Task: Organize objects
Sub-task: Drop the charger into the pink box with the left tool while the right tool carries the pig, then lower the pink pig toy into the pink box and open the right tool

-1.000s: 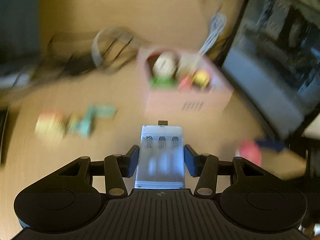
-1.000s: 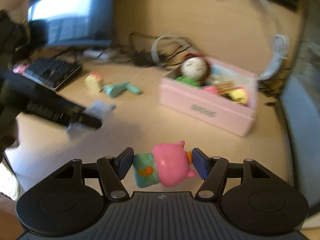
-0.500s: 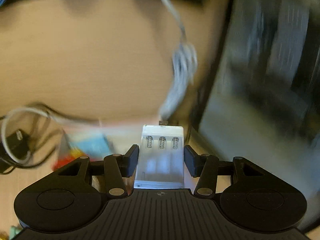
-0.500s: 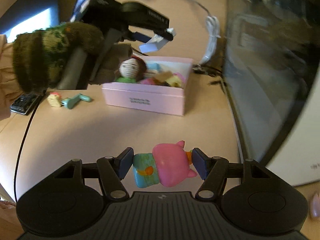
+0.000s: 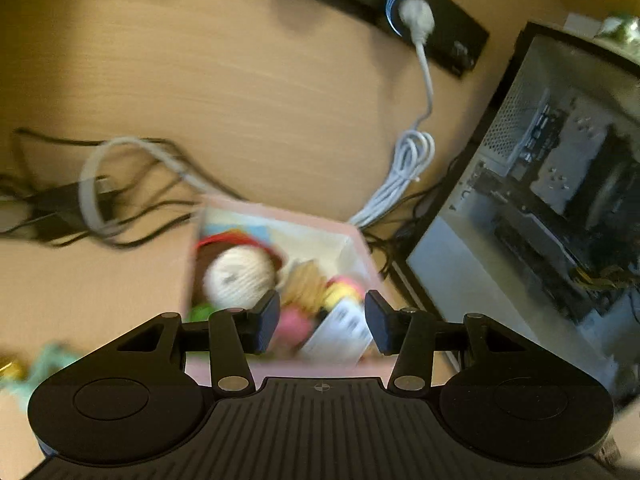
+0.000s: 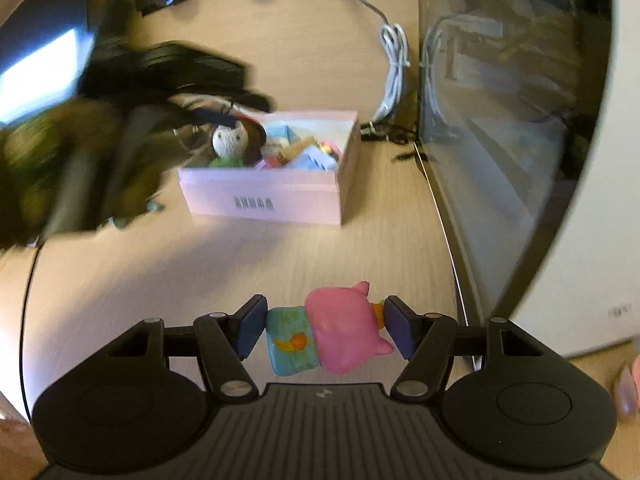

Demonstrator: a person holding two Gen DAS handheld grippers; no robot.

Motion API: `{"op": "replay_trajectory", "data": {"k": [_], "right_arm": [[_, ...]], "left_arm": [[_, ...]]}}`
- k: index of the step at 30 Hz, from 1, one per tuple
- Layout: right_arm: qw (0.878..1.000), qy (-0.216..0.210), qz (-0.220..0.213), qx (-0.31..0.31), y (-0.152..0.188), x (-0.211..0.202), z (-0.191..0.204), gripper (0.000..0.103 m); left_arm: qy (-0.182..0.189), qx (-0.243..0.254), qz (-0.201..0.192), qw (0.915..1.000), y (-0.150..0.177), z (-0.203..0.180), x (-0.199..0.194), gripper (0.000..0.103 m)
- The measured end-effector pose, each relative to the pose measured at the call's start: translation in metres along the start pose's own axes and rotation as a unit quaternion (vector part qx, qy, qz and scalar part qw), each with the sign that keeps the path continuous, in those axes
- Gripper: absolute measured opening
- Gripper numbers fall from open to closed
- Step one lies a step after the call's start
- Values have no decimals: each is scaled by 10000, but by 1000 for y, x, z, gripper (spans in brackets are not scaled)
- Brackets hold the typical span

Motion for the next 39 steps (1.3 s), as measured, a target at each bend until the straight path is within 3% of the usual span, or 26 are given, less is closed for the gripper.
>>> {"op": "replay_trajectory", "data": {"k": [5, 9, 12, 14, 19, 21, 23, 27, 29, 33, 37, 39], "right_arm": [[9980, -252, -472, 322, -66, 48, 19, 65], [9939, -71, -1051, 328, -129, 112, 32, 65], [9919, 109, -1220, 343, -160, 167, 33, 65], [9932, 178, -1064, 437, -168, 202, 31, 65], [9959, 425, -181, 784, -155, 274, 16, 72], [9927, 491, -230, 1073, -154, 270, 8, 75], [9883, 484, -392, 1394, -157, 252, 3, 85], [9872, 211, -657, 1435, -157, 195, 12, 87], [9881, 44, -748, 1341, -148, 167, 22, 94], [9916, -324, -421, 1177, -109, 131, 47, 95], [9974, -396, -4, 608, -61, 105, 70, 95], [9985, -394, 147, 337, -40, 92, 75, 95]], "left_arm": [[-343, -145, 300, 9989, 34, 45, -72, 51], [-815, -578, 476, 9939, 61, 80, -120, 51], [-1270, -815, 434, 9876, 71, 107, -153, 51], [-1542, -968, 392, 9825, 75, 124, -175, 51], [-2151, -1271, 335, 9677, 85, 163, -219, 51], [-2252, -1337, 328, 9645, 87, 177, -227, 51], [-2268, -1259, 341, 9652, 84, 186, -226, 51], [-1932, -480, 146, 9799, 43, 189, -199, 51], [-1710, -21, -50, 9853, 14, 187, -179, 51], [-1361, 684, 50, 9883, -22, 194, -117, 51], [-1271, 1218, 158, 9843, -25, 203, -75, 51], [-1223, 1147, 319, 9853, -19, 212, -62, 51]]}}
Point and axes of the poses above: each gripper's, at about its wrist camera, not at the fingertips, and x roughly the way its jaws point, z to its left, y to its underside, the point moved 4 cm from there along x, roughly the way its jaws point, and after that the axes turned 12 degrees about -z, right-handed, at the moved point
